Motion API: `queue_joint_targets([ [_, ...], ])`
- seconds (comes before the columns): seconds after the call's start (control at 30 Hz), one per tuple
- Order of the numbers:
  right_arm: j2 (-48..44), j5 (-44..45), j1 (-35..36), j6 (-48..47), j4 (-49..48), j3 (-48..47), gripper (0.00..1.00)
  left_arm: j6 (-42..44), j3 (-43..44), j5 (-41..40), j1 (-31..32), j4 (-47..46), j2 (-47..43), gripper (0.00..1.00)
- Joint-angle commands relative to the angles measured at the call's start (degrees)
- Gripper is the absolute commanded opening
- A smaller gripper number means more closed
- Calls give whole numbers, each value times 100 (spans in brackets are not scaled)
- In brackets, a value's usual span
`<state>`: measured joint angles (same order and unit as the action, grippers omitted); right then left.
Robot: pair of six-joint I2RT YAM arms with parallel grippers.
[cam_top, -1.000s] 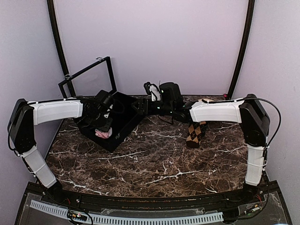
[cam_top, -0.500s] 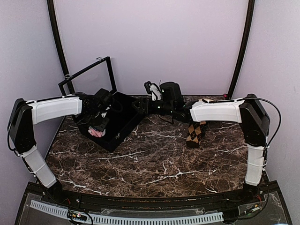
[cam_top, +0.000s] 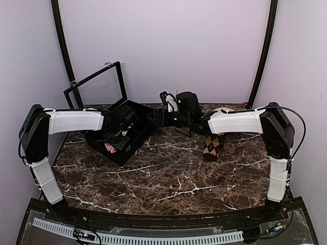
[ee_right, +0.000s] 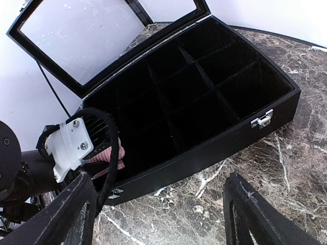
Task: Roll the socks
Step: Place the sock in the storage box.
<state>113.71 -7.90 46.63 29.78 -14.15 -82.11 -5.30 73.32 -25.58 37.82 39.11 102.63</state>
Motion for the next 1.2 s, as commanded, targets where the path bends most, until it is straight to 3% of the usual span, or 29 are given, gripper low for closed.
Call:
queue_joint_targets([
  [0.0, -253, -27, -52, -42, -275, 79, 79, -230, -119, 392, 94, 52, 221, 0],
  [0.4, -346, -32, -83, -67, -332, 162, 79, -961, -538, 1156, -140, -511, 297, 0],
  [0.8, -473, -49, -111, -99, -353, 228, 79, -1489, -890, 1780, -195, -412, 280, 0],
  [1.17, -481, -36, -112, -147, -313, 204, 79, -1940, -1542, 2962, -530, -1174, 270, 0],
])
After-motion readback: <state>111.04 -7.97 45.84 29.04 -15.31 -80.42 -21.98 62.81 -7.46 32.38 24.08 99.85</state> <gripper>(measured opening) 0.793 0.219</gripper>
